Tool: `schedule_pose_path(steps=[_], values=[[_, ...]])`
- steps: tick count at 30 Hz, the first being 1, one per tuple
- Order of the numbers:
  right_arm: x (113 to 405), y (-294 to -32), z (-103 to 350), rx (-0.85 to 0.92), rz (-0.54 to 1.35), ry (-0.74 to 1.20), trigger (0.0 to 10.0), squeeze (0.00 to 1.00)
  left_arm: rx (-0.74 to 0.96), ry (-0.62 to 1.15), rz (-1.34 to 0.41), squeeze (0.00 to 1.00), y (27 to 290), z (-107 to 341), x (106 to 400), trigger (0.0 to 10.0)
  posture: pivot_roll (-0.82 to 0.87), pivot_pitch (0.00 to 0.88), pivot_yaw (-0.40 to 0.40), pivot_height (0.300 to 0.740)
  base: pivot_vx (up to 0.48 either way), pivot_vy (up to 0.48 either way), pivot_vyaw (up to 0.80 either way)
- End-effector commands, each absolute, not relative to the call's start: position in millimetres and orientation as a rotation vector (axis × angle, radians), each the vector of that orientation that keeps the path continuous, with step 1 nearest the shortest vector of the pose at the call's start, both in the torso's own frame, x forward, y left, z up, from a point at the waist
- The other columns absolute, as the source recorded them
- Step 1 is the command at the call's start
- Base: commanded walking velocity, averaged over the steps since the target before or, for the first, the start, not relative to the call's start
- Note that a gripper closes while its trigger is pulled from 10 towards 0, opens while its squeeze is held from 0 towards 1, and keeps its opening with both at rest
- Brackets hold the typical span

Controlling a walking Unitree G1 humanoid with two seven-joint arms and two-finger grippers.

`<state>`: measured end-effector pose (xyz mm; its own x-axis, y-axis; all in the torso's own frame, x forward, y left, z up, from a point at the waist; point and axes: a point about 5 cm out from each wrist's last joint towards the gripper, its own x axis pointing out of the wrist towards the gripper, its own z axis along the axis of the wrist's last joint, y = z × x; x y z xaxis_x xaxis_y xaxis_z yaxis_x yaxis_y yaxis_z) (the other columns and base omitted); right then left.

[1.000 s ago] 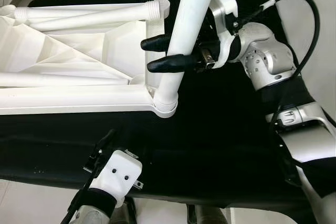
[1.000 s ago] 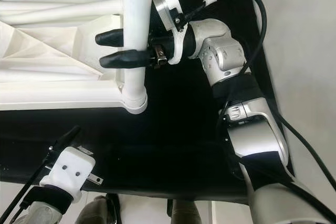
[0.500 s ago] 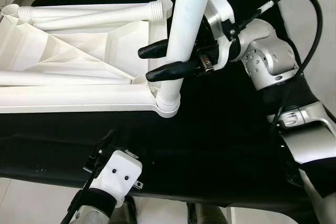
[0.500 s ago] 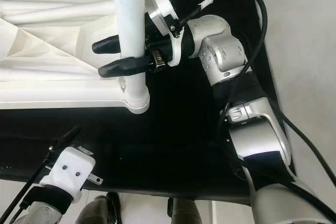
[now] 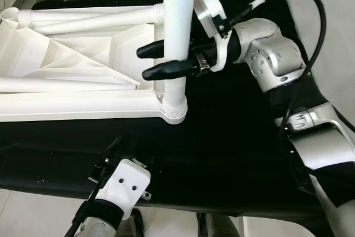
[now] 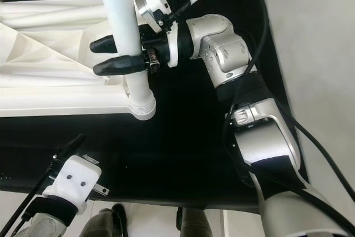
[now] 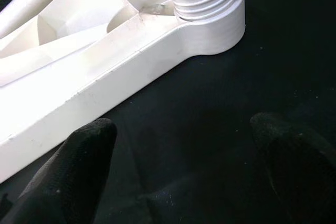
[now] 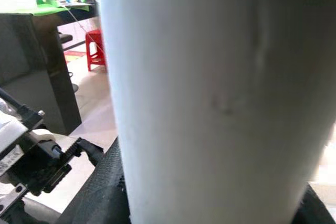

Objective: Building children table

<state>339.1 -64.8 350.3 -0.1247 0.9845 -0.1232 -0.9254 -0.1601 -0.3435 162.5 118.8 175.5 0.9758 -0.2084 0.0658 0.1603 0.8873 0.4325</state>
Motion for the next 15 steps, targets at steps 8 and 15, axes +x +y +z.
schedule_pose_path(steps=[8, 15], values=[[354, -78, 326, -0.346, 1.434, -0.082, 10.0, 0.0, 0.453, -0.073, -0.185, 0.0, 119, 168, 162, 10.0, -0.01, 0.363, -0.026, 0.74, 0.0, 0.0, 0.0], [336, -99, 271, -0.235, 0.739, 0.018, 10.0, 0.0, 0.455, -0.072, -0.178, 0.0, 120, 167, 163, 10.0, 0.01, 0.351, -0.058, 0.74, 0.0, 0.0, 0.0]])
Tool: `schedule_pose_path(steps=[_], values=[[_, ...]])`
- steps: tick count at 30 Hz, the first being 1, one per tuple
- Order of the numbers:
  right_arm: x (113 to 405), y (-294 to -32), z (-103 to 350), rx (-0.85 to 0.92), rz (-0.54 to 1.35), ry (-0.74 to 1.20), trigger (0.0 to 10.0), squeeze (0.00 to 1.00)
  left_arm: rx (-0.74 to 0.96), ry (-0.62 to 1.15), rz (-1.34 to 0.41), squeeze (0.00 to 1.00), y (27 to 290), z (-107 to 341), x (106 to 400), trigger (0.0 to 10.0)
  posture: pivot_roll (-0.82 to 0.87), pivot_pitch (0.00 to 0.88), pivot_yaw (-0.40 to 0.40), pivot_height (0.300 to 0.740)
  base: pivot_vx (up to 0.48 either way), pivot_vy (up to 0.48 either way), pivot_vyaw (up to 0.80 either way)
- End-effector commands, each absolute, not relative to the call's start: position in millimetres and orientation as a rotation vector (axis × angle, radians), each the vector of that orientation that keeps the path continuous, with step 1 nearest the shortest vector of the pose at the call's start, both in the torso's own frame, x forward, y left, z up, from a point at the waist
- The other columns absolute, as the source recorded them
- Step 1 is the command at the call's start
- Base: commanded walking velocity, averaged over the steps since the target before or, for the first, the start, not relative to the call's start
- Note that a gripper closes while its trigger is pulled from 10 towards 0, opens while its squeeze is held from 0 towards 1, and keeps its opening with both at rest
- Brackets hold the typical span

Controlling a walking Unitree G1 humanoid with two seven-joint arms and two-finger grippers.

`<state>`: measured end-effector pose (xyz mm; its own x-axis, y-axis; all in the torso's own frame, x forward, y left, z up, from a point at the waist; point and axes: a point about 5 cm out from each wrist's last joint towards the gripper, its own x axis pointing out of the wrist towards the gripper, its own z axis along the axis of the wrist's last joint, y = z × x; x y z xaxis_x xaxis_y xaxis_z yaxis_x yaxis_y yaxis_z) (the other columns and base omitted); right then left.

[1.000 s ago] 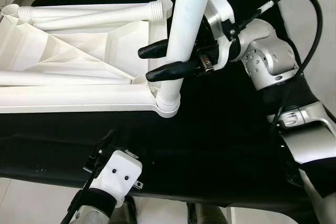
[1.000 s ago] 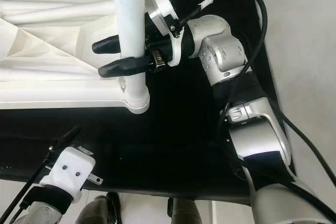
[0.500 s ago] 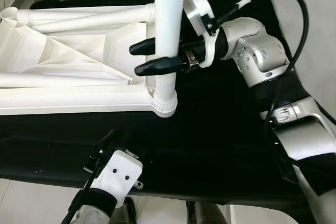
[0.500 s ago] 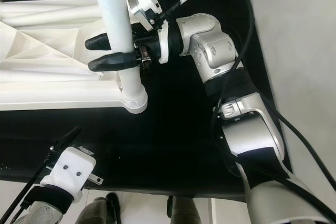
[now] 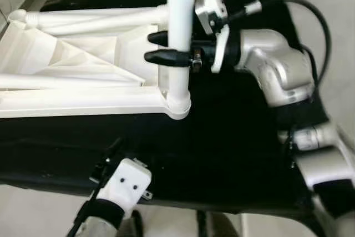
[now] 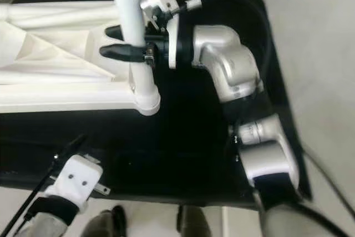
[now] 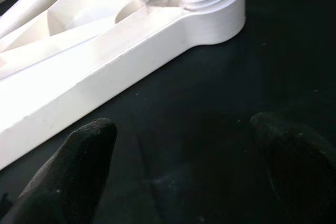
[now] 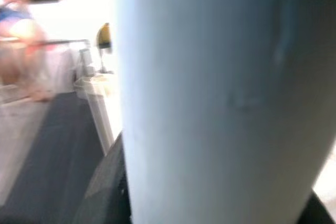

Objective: Building children table

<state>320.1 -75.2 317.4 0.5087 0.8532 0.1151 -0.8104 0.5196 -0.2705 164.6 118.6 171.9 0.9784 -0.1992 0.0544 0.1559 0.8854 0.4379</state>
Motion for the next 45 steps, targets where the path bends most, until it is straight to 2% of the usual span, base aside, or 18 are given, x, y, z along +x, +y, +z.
schedule_pose_path(steps=[1, 2, 3, 5, 14, 17, 20, 21, 23, 25, 28, 30, 32, 36, 43, 45], values=[[336, -99, 271, -0.235, 0.739, 0.018, 10.0, 0.0, 0.455, -0.072, -0.178, 0.0, 120, 167, 163, 10.0, 0.01, 0.351, -0.058, 0.74, 0.0, 0.0, 0.0], [319, -102, 247, -0.188, 0.568, 0.069, 10.0, 0.0, 0.452, -0.067, -0.167, 0.0, 122, 167, 164, 10.0, 0.03, 0.345, -0.036, 0.74, 0.0, 0.0, 0.0], [309, -99, 233, -0.113, 0.48, 0.106, 10.0, 0.0, 0.446, -0.062, -0.165, 0.0, 123, 167, 165, 10.0, 0.03, 0.33, -0.021, 0.74, 0.0, 0.0, 0.0], [305, -96, 229, -0.078, 0.441, 0.111, 10.0, 0.0, 0.442, -0.061, -0.168, 0.0, 124, 168, 166, 10.0, 0.03, 0.326, -0.021, 0.74, 0.0, 0.0, 0.0], [314, -83, 231, -0.024, 0.437, 0.092, 10.0, 0.0, 0.43, -0.109, -0.104, 0.0, 142, 180, 187, 10.0, 0.03, 0.26, -0.012, 0.74, 0.0, 0.0, 0.0], [320, -80, 234, -0.014, 0.429, 0.076, 10.0, 0.0, 0.391, -0.252, -0.077, 0.0, 158, 218, 213, 10.0, 0.03, 0.213, -0.006, 0.74, 0.0, 0.0, 0.0], [321, -80, 234, -0.014, 0.428, 0.069, 10.0, 0.0, 0.38, -0.292, -0.084, 0.0, 161, 230, 218, 10.0, 0.03, 0.213, -0.006, 0.74, 0.0, 0.0, 0.0], [320, -79, 234, -0.009, 0.414, 0.064, 10.0, 0.0, 0.334, -0.367, -0.16, 0.0, 160, 253, 227, 10.0, 0.04, 0.182, 0.003, 0.74, 0.0, 0.0, 0.0], [316, -76, 234, -0.005, 0.388, 0.065, 10.0, 0.0, 0.305, -0.416, -0.219, 0.0, 159, 268, 231, 10.0, 0.04, 0.179, 0.004, 0.74, 0.0, 0.0, 0.0], [316, -76, 234, -0.005, 0.388, 0.065, 10.0, 0.0, 0.305, -0.416, -0.219, 0.0, 159, 268, 231, 10.0, 0.04, 0.179, 0.004, 0.74, 0.0, 0.0, 0.0], [310, -63, 232, 0.013, 0.397, 0.04, 10.0, 0.0, 0.103, -0.577, -0.489, 0.0, 142, 321, 242, 10.0, 0.04, 0.145, 0.023, 0.74, 0.0, 0.0, 0.0], [310, -63, 232, 0.013, 0.397, 0.04, 10.0, 0.0, 0.103, -0.577, -0.489, 0.0, 142, 321, 242, 10.0, 0.04, 0.145, 0.023, 0.74, 0.0, 0.0, 0.0], [309, -56, 231, 0.024, 0.414, 0.025, 10.0, 0.0, 0.048, -0.632, -0.633, 0.0, 130, 344, 248, 10.0, 0.04, 0.131, 0.034, 0.74, 0.0, 0.0, 0.0], [306, -46, 235, 0.049, 0.457, -0.001, 10.0, 0.0, -0.014, -0.639, -0.78, 0.0, 116, 371, 266, 10.0, 0.04, 0.121, 0.042, 0.74, 0.0, 0.0, 0.0], [303, -37, 239, 0.05, 0.505, -0.029, 10.0, 0.0, -0.095, -0.598, -0.896, 0.0, 101, 383, 281, 10.0, 0.03, 0.11, 0.056, 0.74, 0.0, 0.0, 0.0], [300, -31, 244, 0.057, 0.533, -0.053, 10.0, 0.0, -0.107, -0.535, -0.956, 0.0, 85, 390, 293, 10.0, 0.02, 0.108, 0.064, 0.74, 0.0, 0.0, 0.0]])
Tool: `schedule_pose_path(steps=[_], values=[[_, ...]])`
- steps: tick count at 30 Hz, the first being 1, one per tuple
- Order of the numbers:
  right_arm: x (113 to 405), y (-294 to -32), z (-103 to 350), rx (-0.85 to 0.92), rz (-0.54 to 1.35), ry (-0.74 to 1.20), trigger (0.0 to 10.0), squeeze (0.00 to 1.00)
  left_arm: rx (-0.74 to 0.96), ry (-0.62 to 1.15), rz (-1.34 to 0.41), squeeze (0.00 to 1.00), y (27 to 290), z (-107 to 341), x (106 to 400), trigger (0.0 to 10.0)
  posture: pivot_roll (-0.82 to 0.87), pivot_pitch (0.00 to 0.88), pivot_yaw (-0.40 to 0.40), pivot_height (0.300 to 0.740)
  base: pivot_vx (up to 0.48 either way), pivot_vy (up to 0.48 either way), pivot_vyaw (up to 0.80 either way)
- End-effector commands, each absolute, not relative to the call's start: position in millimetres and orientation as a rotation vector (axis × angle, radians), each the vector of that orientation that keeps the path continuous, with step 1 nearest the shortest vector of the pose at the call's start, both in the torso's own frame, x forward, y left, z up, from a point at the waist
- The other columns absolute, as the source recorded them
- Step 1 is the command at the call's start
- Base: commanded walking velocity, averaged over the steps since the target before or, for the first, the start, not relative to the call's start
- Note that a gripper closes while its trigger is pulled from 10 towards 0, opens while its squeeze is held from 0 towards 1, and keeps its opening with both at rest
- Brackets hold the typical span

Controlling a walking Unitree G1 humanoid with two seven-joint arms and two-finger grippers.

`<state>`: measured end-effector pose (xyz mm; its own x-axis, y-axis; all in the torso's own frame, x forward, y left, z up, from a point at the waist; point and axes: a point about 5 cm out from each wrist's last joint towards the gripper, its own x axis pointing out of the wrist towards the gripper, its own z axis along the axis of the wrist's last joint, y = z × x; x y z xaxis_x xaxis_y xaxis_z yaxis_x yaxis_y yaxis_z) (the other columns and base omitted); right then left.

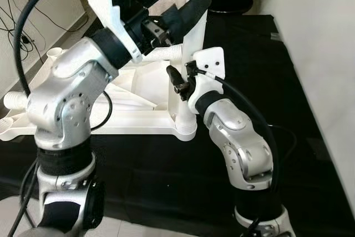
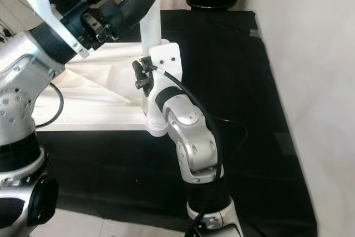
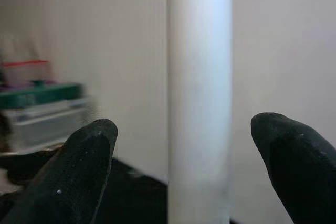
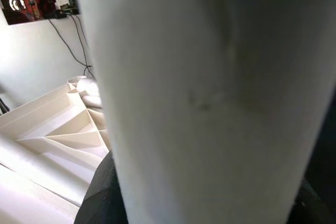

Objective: Building children table

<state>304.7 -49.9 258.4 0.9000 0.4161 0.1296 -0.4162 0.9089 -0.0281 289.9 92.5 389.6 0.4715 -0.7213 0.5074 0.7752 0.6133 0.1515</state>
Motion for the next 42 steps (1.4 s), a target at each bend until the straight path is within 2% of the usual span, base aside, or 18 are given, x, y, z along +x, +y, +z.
schedule_pose_path(steps=[1, 4, 8, 10, 13, 21, 33, 34, 35, 36, 41, 42], values=[[300, -31, 244, 0.057, 0.533, -0.053, 10.0, 0.0, -0.107, -0.535, -0.956, 0.0, 85, 390, 293, 10.0, 0.02, 0.108, 0.064, 0.74, 0.0, 0.0, 0.0], [297, -28, 248, 0.069, 0.546, -0.072, 10.0, 0.0, -0.123, -0.441, -0.979, 0.0, 73, 396, 306, 10.0, 0.02, 0.108, 0.069, 0.74, 0.0, 0.0, 0.0], [297, -26, 250, 0.075, 0.555, -0.082, 10.0, 0.0, -0.176, -0.352, -0.988, 0.0, 71, 396, 316, 10.0, 0.02, 0.111, 0.072, 0.74, 0.0, 0.0, 0.0], [297, -25, 251, 0.077, 0.564, -0.089, 10.0, 0.0, -0.227, -0.274, -1.006, 0.0, 70, 394, 321, 0.0, 0.03, 0.111, 0.073, 0.74, 0.0, 0.0, 0.0], [297, -24, 253, 0.075, 0.569, -0.094, 10.0, 0.0, -0.266, -0.224, -1.057, 0.0, 70, 394, 320, 0.0, 0.03, 0.112, 0.073, 0.74, 0.0, 0.0, 0.0], [298, -25, 254, 0.073, 0.568, -0.1, 10.0, 0.0, -0.19, -0.147, -1.056, 0.0, 71, 396, 321, 0.0, 0.03, 0.11, 0.065, 0.74, 0.0, 0.0, 0.0], [300, -24, 256, 0.068, 0.576, -0.118, 10.0, 0.0, -0.145, -0.154, -1.069, 0.0, 82, 400, 315, 0.0, 0.02, 0.106, 0.063, 0.74, 0.0, 0.0, 0.0], [300, -25, 257, 0.064, 0.583, -0.124, 10.0, 0.39, -0.144, -0.155, -1.07, 0.0, 83, 400, 315, 0.0, 0.02, 0.106, 0.063, 0.74, 0.0, 0.0, 0.0], [300, -25, 257, 0.064, 0.583, -0.124, 10.0, 0.39, -0.144, -0.155, -1.07, 0.0, 83, 400, 315, 0.0, 0.02, 0.106, 0.063, 0.74, 0.0, 0.0, 0.0], [299, -25, 258, 0.064, 0.597, -0.132, 10.0, 1.0, -0.142, -0.156, -1.072, 0.0, 84, 401, 314, 0.0, 0.02, 0.104, 0.066, 0.74, 0.0, 0.0, 0.0], [301, -27, 262, 0.049, 0.665, -0.159, 10.0, 1.0, -0.139, -0.159, -1.077, 0.0, 83, 402, 313, 0.0, 0.02, 0.105, 0.067, 0.74, 0.0, 0.0, 0.0], [305, -34, 267, -0.017, 0.776, -0.182, 10.0, 1.0, -0.138, -0.164, -1.083, 0.0, 81, 402, 311, 0.0, 0.02, 0.104, 0.063, 0.74, 0.0, 0.0, 0.0]])
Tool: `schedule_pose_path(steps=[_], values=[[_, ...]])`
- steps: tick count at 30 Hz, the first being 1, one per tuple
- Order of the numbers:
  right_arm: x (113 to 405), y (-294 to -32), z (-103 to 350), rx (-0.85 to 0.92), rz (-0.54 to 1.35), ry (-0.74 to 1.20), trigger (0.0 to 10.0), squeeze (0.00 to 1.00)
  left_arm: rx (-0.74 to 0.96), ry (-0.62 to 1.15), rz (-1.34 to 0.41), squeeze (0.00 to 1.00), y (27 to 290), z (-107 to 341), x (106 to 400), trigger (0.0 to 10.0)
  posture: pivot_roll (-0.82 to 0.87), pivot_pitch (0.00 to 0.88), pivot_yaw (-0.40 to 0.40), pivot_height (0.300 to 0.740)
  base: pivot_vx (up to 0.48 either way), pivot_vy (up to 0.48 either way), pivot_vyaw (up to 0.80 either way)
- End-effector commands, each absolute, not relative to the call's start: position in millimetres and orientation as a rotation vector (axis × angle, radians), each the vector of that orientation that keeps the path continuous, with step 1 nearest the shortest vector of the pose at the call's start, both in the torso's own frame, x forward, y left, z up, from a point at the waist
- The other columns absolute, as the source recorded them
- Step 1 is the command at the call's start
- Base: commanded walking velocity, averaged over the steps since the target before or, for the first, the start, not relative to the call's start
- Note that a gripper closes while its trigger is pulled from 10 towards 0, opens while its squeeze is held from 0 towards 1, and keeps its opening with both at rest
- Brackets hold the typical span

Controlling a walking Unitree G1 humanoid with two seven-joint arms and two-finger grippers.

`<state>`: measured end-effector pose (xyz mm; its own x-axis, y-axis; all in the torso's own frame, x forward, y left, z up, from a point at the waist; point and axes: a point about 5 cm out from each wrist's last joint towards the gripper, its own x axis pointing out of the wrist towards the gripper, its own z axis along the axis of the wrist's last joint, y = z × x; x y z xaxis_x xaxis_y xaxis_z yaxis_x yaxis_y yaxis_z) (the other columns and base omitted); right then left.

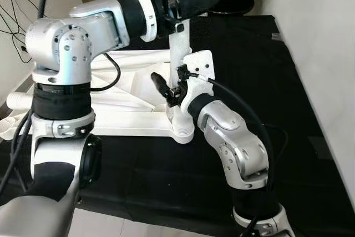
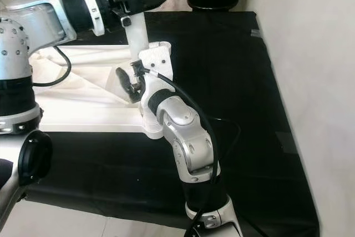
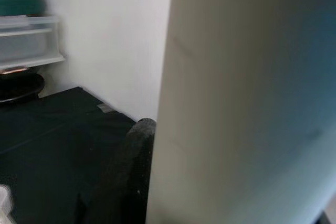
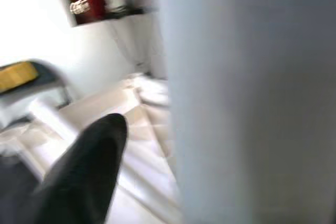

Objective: Building children table

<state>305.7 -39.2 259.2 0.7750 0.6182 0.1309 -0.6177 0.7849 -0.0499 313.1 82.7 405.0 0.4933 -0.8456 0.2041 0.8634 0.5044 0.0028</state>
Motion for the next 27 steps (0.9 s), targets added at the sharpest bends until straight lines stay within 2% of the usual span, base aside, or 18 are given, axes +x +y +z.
schedule_pose_path(steps=[1, 2, 3, 4, 5, 6, 7, 9, 11, 15, 22, 23, 27], values=[[305, -34, 267, -0.017, 0.776, -0.182, 10.0, 1.0, -0.138, -0.164, -1.083, 0.0, 81, 402, 311, 0.0, 0.02, 0.104, 0.063, 0.74, 0.0, 0.0, 0.0], [305, -34, 267, -0.017, 0.776, -0.182, 10.0, 1.0, -0.138, -0.164, -1.083, 0.0, 81, 402, 311, 0.0, 0.02, 0.104, 0.063, 0.74, 0.0, 0.0, 0.0], [306, -36, 271, -0.132, 0.859, -0.219, 10.0, 1.0, -0.139, -0.167, -1.086, 0.0, 80, 403, 310, 0.0, 0.02, 0.106, 0.059, 0.74, 0.0, 0.0, 0.0], [309, -42, 273, -0.263, 0.96, -0.23, 10.0, 0.23, -0.142, -0.17, -1.089, 0.0, 79, 403, 309, 0.0, 0.02, 0.111, 0.051, 0.74, 0.0, 0.0, 0.0], [310, -47, 274, -0.352, 1.025, -0.228, 10.0, 0.23, -0.144, -0.172, -1.092, 0.0, 79, 403, 309, 0.0, 0.02, 0.111, 0.051, 0.74, 0.0, 0.0, 0.0], [310, -47, 274, -0.352, 1.025, -0.228, 10.0, 0.23, -0.144, -0.172, -1.092, 0.0, 79, 403, 309, 0.0, 0.02, 0.111, 0.051, 0.74, 0.0, 0.0, 0.0], [313, -52, 274, -0.417, 1.091, -0.202, 10.0, 0.0, -0.145, -0.173, -1.093, 0.0, 78, 403, 308, 0.0, 0.02, 0.113, 0.048, 0.74, 0.0, 0.0, 0.0], [316, -58, 276, -0.465, 1.203, -0.172, 10.0, 0.0, -0.146, -0.172, -1.096, 0.0, 78, 402, 307, 0.0, 0.02, 0.12, 0.043, 0.74, 0.0, 0.0, 0.0], [316, -58, 276, -0.465, 1.203, -0.172, 10.0, 0.0, -0.146, -0.172, -1.096, 0.0, 78, 402, 307, 0.0, 0.02, 0.12, 0.043, 0.74, 0.0, 0.0, 0.0], [319, -56, 272, -0.508, 1.342, -0.126, 10.0, 0.0, -0.152, -0.17, -1.1, 0.0, 81, 401, 305, 0.0, 0.02, 0.128, 0.042, 0.74, 0.0, 0.0, 0.0], [334, -52, 258, -0.492, 1.392, 0.012, 10.0, 0.0, -0.151, -0.172, -1.106, 0.0, 88, 399, 301, 0.0, 0.02, 0.136, 0.043, 0.74, 0.0, 0.0, 0.0], [335, -51, 257, -0.482, 1.395, 0.029, 0.0, 0.0, -0.152, -0.172, -1.106, 0.0, 89, 398, 300, 0.0, 0.02, 0.137, 0.043, 0.74, 0.0, 0.0, 0.0], [335, -51, 254, -0.457, 1.409, 0.047, 0.0, 0.0, -0.156, -0.174, -1.105, 0.0, 90, 397, 299, 0.0, 0.02, 0.139, 0.042, 0.74, 0.0, 0.0, 0.0]])
